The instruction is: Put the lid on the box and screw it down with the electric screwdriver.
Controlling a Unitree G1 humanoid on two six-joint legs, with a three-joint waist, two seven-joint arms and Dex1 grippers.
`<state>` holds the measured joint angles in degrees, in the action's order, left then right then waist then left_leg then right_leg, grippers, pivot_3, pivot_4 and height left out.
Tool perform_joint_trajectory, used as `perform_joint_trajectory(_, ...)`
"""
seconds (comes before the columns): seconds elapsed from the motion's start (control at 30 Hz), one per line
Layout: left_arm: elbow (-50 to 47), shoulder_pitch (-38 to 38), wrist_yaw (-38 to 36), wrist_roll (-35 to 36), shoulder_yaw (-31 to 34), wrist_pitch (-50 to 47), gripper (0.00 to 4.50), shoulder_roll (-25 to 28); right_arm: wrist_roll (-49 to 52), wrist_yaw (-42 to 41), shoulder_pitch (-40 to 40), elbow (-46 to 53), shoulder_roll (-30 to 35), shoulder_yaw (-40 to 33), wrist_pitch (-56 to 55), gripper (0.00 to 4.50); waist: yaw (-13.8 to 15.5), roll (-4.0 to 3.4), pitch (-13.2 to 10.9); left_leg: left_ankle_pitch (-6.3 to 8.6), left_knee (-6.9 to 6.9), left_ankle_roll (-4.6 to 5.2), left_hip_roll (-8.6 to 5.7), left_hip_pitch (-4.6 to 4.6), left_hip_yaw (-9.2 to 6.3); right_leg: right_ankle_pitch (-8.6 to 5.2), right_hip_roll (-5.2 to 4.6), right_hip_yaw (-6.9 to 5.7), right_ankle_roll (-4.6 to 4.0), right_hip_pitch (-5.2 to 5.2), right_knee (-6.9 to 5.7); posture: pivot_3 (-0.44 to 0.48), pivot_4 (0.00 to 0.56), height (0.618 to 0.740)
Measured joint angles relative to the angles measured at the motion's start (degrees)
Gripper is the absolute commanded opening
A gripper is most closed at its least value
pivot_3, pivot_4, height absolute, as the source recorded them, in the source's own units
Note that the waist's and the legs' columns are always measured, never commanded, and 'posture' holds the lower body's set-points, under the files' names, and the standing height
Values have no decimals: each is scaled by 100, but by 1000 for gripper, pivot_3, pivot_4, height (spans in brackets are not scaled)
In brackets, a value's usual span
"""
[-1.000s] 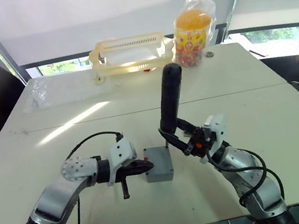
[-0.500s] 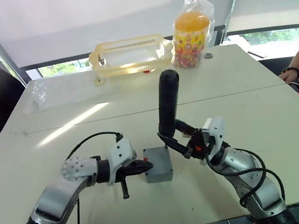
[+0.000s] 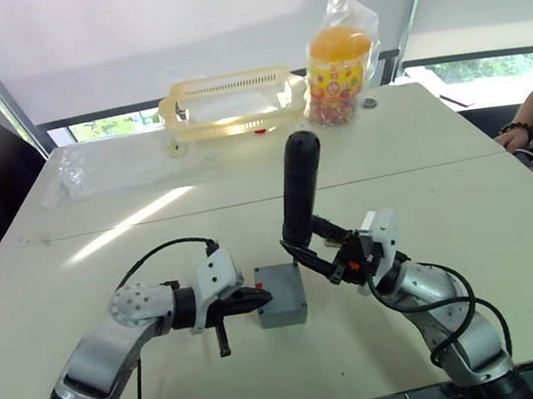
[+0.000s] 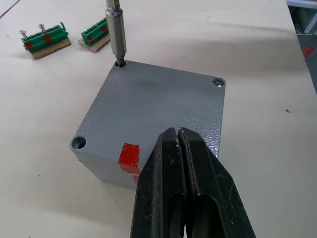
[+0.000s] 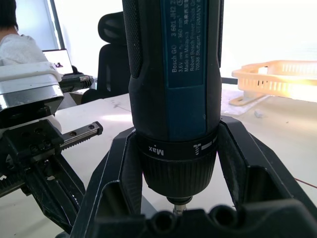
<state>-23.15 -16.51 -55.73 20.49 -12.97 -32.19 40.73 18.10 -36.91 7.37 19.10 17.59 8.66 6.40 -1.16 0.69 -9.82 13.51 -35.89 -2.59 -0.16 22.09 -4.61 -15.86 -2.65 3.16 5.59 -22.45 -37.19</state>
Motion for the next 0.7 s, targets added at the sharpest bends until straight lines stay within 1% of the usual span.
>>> perform_joint_trajectory(0.23, -1, 3, 15, -13, -10, -7, 0, 0, -37, -2, 67, 3, 110, 76, 35, 1751, 0, 6, 9, 1, 6, 1, 0, -14, 0, -15, -2, 0, -8, 12, 0, 0, 150, 740)
perform_joint_trajectory(0.43, 3, 3, 36, -54, -31, -12, 0, 0, -95, 3, 198, 2, 148, 150, 241, 1751, 6, 32, 31, 2, 40, 0, 1, -62, 3, -32, -6, 2, -22, 43, 6, 0, 150, 740)
perform_joint_trajectory(0.7, 0, 7, 72, -56, -34, -41, 0, -4, -96, 3, 225, 0, 148, 156, 309, 1751, 11, 33, 46, 2, 57, 0, 3, -68, 1, -34, -8, 2, -26, 43, 12, 0, 150, 740)
